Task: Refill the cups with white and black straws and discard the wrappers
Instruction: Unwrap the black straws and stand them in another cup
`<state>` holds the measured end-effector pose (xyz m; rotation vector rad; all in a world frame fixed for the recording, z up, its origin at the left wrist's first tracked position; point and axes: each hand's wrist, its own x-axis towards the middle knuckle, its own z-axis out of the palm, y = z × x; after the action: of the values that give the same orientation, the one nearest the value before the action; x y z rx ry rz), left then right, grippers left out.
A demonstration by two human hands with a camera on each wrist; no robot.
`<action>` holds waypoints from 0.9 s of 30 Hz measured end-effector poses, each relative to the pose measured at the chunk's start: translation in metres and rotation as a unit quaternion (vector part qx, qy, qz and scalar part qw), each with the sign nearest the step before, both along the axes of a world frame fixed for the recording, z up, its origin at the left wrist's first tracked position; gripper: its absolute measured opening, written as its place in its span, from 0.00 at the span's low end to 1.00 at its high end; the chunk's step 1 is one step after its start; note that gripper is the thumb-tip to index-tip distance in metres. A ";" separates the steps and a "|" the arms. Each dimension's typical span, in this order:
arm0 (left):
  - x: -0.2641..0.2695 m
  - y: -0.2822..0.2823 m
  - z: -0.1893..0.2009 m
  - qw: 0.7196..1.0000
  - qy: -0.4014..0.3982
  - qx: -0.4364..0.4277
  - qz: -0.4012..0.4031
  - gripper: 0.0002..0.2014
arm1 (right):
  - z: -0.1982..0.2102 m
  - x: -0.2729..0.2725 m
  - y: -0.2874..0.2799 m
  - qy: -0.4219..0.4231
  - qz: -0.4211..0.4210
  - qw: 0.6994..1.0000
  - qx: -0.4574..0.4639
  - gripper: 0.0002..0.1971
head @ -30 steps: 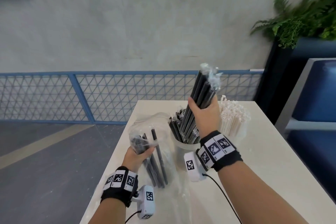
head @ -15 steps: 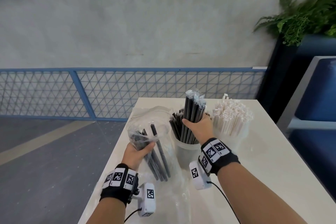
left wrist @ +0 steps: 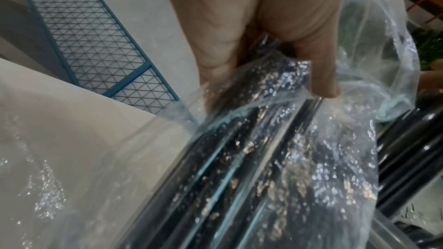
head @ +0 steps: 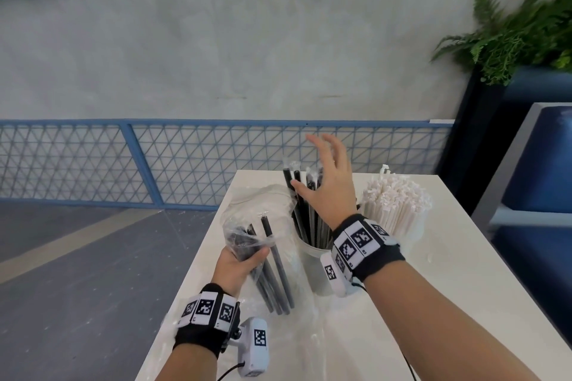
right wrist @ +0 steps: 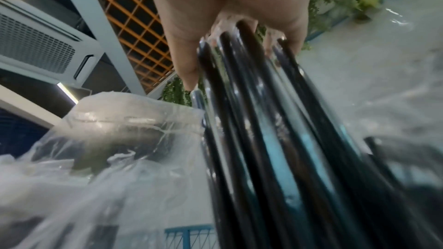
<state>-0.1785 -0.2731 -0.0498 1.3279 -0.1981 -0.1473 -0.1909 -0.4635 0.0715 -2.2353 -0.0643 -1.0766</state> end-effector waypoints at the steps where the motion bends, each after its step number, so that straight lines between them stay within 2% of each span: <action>1: 0.000 0.000 0.000 1.000 -0.002 0.004 -0.001 0.12 | 0.001 0.004 0.001 0.015 -0.005 0.999 -0.035 0.38; 4: 0.002 0.002 0.000 1.000 -0.002 0.008 0.001 0.12 | -0.007 0.016 -0.003 0.093 -0.003 0.986 -0.139 0.24; 7: 0.002 0.002 0.000 1.000 -0.002 0.004 0.002 0.13 | -0.020 0.022 -0.005 0.140 0.009 0.977 -0.159 0.09; 14: 0.001 0.002 0.002 1.000 -0.005 -0.004 0.009 0.14 | -0.068 -0.004 -0.002 0.188 -0.056 0.966 -0.171 0.11; 18: -0.002 0.005 0.002 1.000 -0.012 0.007 0.004 0.17 | -0.066 -0.008 -0.003 0.271 -0.043 0.949 -0.156 0.18; 19: -0.003 0.006 0.001 1.000 -0.015 0.015 0.001 0.17 | -0.061 -0.010 -0.002 0.261 -0.043 0.956 -0.127 0.20; 21: -0.006 0.008 0.003 0.999 -0.026 0.035 -0.005 0.16 | -0.049 -0.020 0.009 0.102 -0.044 0.993 -0.046 0.20; 22: -0.006 0.008 0.004 0.998 -0.031 0.045 -0.006 0.16 | -0.043 -0.026 0.018 0.019 -0.022 0.999 -0.015 0.17; 23: -0.006 0.009 0.004 0.998 -0.037 0.056 -0.008 0.16 | -0.038 -0.033 0.027 -0.012 0.020 1.000 0.004 0.13; 25: -0.006 0.010 0.003 0.996 -0.043 0.083 -0.005 0.14 | -0.035 -0.042 0.045 0.054 0.104 0.993 -0.004 0.10; 27: -0.004 0.012 -0.001 0.995 -0.037 0.091 -0.007 0.12 | -0.039 -0.039 0.054 0.187 0.126 0.974 -0.037 0.11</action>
<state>-0.1821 -0.2606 -0.0510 1.5153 -0.2629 -0.1307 -0.2299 -0.4099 0.0322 -2.3809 -0.2242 -0.5171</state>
